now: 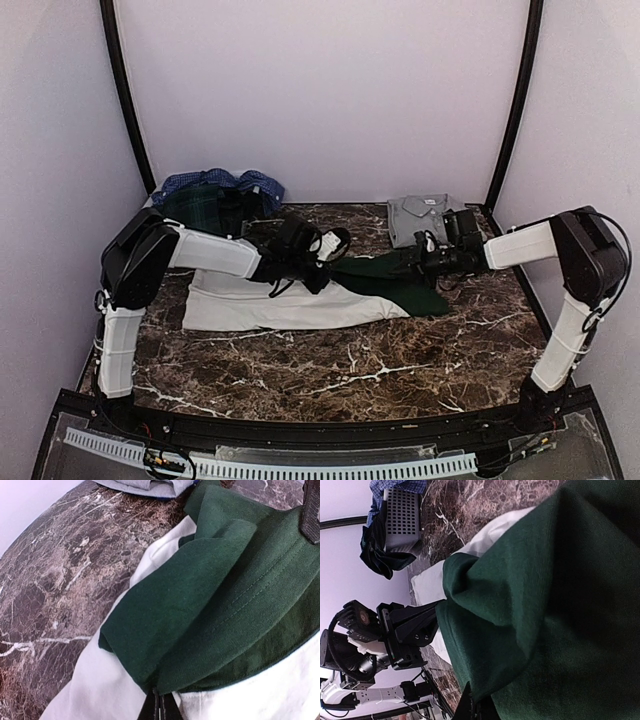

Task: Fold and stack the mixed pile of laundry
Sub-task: Adjust the rectangle-folded T-shirt at the center of the board.

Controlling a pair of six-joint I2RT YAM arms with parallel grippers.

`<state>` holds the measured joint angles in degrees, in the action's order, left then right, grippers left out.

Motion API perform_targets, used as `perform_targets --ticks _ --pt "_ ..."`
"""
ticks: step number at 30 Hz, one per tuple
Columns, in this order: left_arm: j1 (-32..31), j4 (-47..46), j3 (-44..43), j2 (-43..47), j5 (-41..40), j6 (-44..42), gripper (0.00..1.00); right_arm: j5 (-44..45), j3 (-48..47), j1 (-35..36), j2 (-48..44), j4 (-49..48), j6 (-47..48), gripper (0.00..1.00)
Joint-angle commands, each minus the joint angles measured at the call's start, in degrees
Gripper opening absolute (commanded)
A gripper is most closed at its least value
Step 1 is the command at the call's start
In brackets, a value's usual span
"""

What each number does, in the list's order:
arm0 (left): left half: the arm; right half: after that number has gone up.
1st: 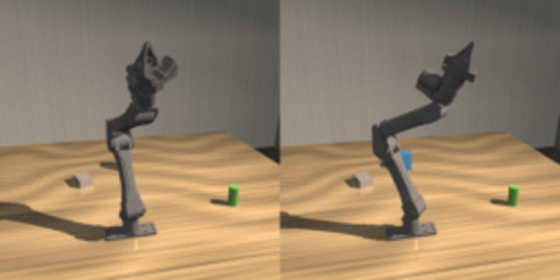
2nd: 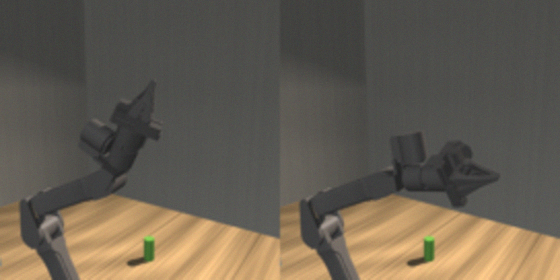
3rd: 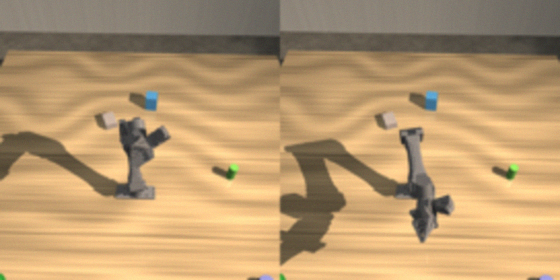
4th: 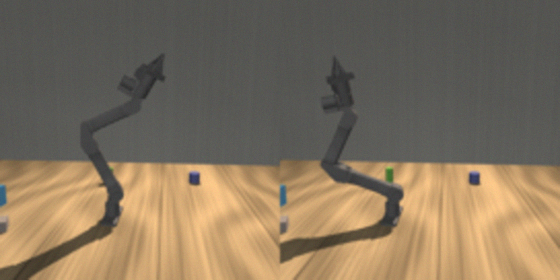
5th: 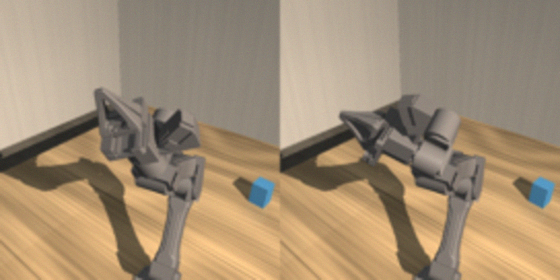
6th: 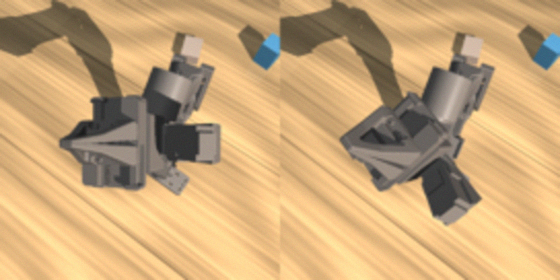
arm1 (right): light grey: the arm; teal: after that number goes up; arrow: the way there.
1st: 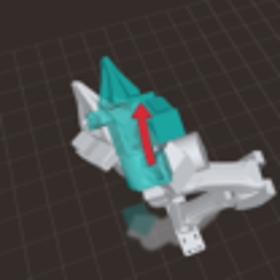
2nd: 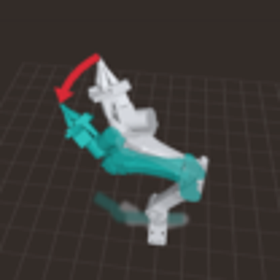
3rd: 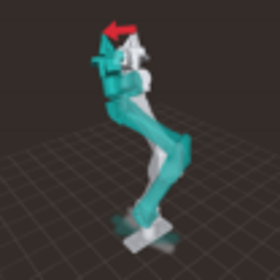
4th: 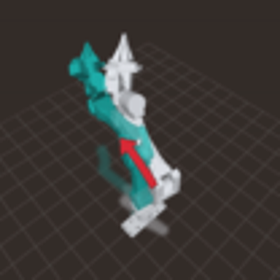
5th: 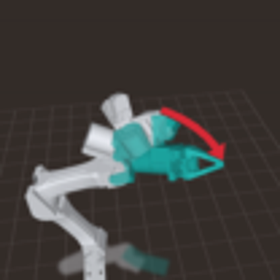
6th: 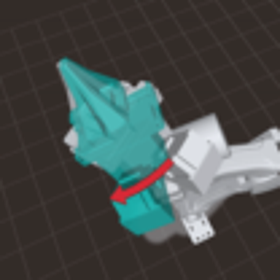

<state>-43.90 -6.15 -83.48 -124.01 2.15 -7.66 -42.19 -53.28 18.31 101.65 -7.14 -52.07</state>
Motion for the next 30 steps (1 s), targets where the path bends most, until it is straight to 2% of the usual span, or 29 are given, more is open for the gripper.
perform_targets --ticks 1,3,5,7,9,10,11,14,16,23,30 --pt "0.2 3.7 2.7 4.8 -4.8 -3.0 0.0 1.3 2.4 0.6 -1.2 0.9 1.8 0.0" --pt "0.1 4.5 3.0 5.2 -5.4 -3.4 0.0 1.1 2.7 0.7 -1.2 2.0 2.1 0.0" --pt "0.0 5.6 3.2 5.8 -6.2 -3.9 0.01 0.6 2.7 0.8 -2.0 4.1 2.7 0.11" --pt "0.0 5.8 4.1 7.7 -5.8 -4.3 0.08 0.8 1.8 0.8 -4.6 8.6 4.9 0.2" --pt "0.0 5.4 5.9 10.7 -4.8 -4.8 0.19 1.9 0.5 0.7 -7.5 14.4 8.6 0.35" --pt "0.1 5.2 7.1 12.7 -4.5 -4.8 0.28 2.8 0.0 0.8 -8.9 17.1 9.9 0.45" --pt "0.2 4.8 7.7 13.8 -4.4 -4.8 0.32 3.6 -0.5 0.7 -10.5 19.5 11.2 0.48" --pt "1.0 5.4 8.4 17.1 -3.4 -4.0 0.45 8.0 -1.8 0.5 -14.7 23.7 14.6 0.51" --pt "1.7 5.8 8.1 17.8 -3.4 -2.5 0.49 9.6 -3.0 0.5 -15.4 23.5 16.3 0.5" --pt "4.4 15.2 7.4 17.7 -10.5 6.7 0.55 10.9 -12.9 3.6 -6.0 22.2 18.8 0.46" --pt "9.6 25.9 10.9 17.0 -13.6 16.3 0.55 15.1 -18.1 8.5 4.6 22.9 22.3 0.47"
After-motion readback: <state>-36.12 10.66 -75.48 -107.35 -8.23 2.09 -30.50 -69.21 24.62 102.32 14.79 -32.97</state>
